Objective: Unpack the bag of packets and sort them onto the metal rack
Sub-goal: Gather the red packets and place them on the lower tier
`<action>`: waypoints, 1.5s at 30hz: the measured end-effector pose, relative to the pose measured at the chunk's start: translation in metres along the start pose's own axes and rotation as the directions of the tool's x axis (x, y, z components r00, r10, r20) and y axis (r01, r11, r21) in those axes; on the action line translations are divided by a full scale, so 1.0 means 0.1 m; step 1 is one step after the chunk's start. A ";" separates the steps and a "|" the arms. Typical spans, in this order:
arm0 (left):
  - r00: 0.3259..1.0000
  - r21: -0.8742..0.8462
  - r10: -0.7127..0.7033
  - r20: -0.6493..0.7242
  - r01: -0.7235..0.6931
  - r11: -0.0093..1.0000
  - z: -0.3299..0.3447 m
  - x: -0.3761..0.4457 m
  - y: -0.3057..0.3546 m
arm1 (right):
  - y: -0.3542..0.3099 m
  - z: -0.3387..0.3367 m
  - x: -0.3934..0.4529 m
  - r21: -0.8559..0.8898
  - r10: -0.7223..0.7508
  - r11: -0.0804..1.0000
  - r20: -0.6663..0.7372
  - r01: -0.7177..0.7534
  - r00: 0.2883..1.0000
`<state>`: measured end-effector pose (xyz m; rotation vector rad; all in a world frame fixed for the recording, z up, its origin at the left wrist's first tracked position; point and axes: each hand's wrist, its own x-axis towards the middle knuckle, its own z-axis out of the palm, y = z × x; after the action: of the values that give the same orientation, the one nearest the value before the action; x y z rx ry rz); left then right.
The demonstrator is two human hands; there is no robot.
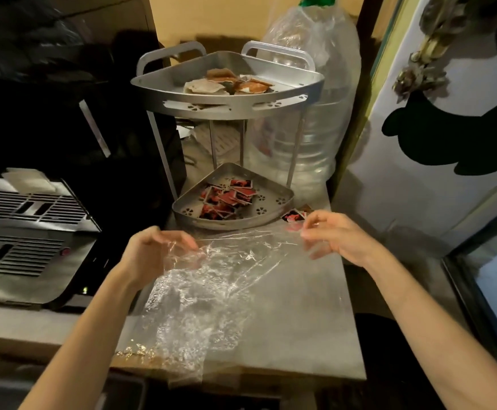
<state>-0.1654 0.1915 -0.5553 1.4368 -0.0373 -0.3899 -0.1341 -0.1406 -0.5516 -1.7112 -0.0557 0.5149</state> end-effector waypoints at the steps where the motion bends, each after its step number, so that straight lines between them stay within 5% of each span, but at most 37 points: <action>1: 0.999 -0.051 -0.026 0.046 0.028 0.998 -0.02 -0.04 -0.03 | 0.04 0.01 0.02 -0.017 0.017 1.000 -0.005 -0.018 1.000; 5: 0.987 0.203 -0.132 0.090 0.112 0.973 -0.11 -0.07 -0.18 | 0.13 0.13 0.14 0.022 0.028 0.999 -0.117 -0.026 0.993; 9: 0.985 0.587 -0.172 0.030 0.122 0.801 -0.09 -0.14 -0.28 | 0.20 0.35 0.39 -0.058 -0.020 0.998 -0.295 0.003 0.955; 11: 0.970 0.743 -0.243 0.004 0.160 0.650 -0.05 -0.19 -0.25 | 0.16 0.47 0.51 -0.177 -0.098 0.983 -0.321 0.042 0.942; 13: 0.952 0.897 -0.295 -0.076 0.195 0.397 0.04 -0.26 -0.16 | 0.08 0.60 0.63 -0.285 -0.161 0.956 -0.299 0.073 0.941; 16: 0.981 0.980 -0.123 -0.152 0.165 0.109 0.20 -0.32 -0.09 | -0.06 0.86 0.82 -0.374 -0.197 0.921 -0.199 0.112 0.960; 19: 0.972 0.989 0.234 -0.028 -0.007 0.146 0.39 -0.35 -0.26 | -0.13 1.20 0.99 -0.495 -0.247 0.850 -0.071 0.181 0.967; 21: 0.940 0.982 0.341 -0.007 -0.058 0.179 0.44 -0.29 -0.45 | -0.13 1.43 1.09 -0.518 -0.270 0.826 -0.018 0.222 0.963; 24: 0.952 0.951 0.256 -0.166 0.086 0.297 0.38 -0.23 -0.75 | -0.08 1.71 1.16 -0.540 -0.280 0.800 0.052 0.263 0.959; 29: 0.930 0.935 0.223 -0.291 0.228 0.271 0.23 -0.14 -1.08 | 0.00 1.84 1.08 -0.659 -0.364 0.680 0.077 0.321 0.928; 32: 0.924 0.929 0.216 -0.315 0.255 0.267 0.19 -0.09 -1.18 | 0.16 1.85 0.77 -0.726 -0.391 0.652 -0.078 0.216 0.917; 37: 0.916 0.925 0.197 -0.350 0.304 0.229 0.23 -0.03 -1.30 | 0.71 2.07 0.32 -0.867 -0.223 0.489 -0.024 0.091 0.974; 45: 0.917 0.927 0.191 -0.349 0.309 0.211 0.17 -0.01 -1.38 | 1.10 2.01 0.39 -0.954 -0.234 0.300 -0.056 0.018 0.971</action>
<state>-0.2038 0.1637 -0.6866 2.8568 0.1394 -0.0615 -0.1992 0.0338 -0.6902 -2.9350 -0.4530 0.1418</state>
